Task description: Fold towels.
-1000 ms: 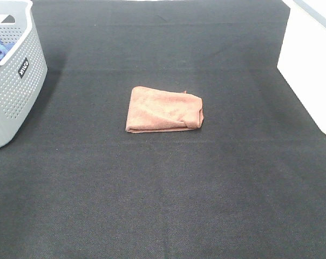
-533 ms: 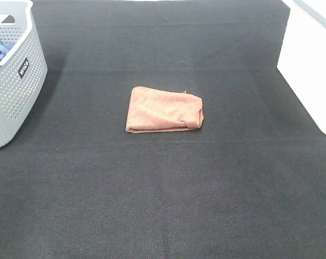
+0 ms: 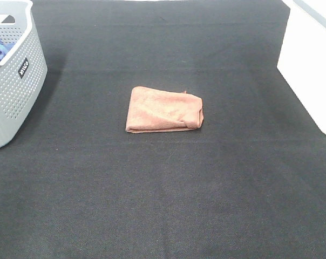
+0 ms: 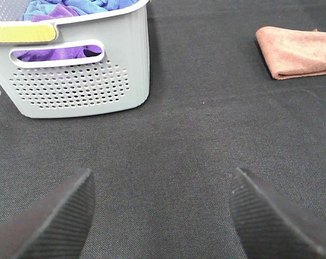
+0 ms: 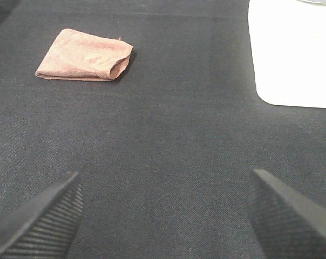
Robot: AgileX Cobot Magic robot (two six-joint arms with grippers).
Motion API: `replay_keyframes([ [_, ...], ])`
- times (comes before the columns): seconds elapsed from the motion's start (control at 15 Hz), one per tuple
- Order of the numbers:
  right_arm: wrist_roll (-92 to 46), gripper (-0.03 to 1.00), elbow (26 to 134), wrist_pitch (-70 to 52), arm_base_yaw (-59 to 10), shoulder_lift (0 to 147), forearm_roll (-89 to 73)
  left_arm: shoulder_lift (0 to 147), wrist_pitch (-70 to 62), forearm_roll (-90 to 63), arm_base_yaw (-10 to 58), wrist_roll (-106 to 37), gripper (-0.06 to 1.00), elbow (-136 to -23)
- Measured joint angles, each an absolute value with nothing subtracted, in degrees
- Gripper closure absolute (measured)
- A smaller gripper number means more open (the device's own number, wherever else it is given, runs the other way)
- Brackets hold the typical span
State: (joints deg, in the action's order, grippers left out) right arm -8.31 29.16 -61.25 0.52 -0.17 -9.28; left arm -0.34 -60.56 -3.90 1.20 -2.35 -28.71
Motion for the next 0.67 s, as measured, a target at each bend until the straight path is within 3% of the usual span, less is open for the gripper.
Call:
replay_keyframes([
  [0.67,-8.31,0.18,29.16,-61.25,0.52,-0.17,-9.28,-0.34,-60.56,-3.90,1.20,-2.35,0.27,-28.71],
])
